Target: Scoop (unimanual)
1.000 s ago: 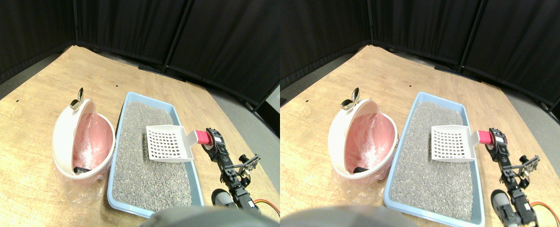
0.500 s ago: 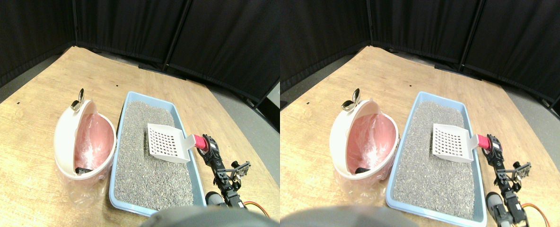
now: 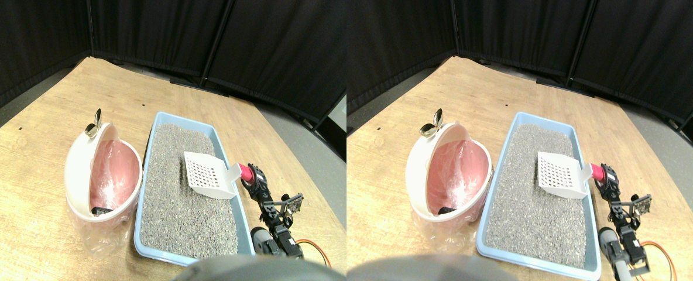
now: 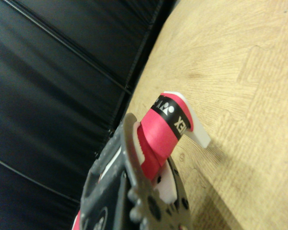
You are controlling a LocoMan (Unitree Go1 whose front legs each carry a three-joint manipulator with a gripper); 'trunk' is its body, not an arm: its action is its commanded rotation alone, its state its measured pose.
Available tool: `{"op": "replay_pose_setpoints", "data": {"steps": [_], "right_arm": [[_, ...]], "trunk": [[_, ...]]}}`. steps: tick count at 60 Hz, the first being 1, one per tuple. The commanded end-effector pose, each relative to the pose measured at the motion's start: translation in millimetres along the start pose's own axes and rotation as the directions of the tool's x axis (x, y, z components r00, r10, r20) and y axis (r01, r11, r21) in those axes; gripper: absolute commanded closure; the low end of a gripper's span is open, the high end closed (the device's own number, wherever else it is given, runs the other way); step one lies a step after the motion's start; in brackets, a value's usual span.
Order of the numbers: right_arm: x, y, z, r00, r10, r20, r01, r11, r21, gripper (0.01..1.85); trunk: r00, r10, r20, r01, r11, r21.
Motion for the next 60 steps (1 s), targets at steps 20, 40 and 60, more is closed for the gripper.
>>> {"op": "replay_pose_setpoints", "data": {"steps": [20, 40, 60], "right_arm": [[-5.0, -6, -8, 0.992, -0.089, -0.088, 0.088, 0.996, -0.015, 1.80], [-6.2, -12, 4, 0.960, -0.072, -0.271, 0.064, 0.997, -0.036, 0.34], [-21.0, -17, 31, 0.949, -0.038, -0.313, 0.036, 0.999, -0.013, 0.20]], "trunk": [[1.0000, 0.000, 0.002, 0.000, 1.0000, -0.007], [1.0000, -0.007, 0.004, 0.007, 0.9999, -0.008], [0.9999, -0.014, 0.005, 0.014, 0.9999, -0.007]]}}
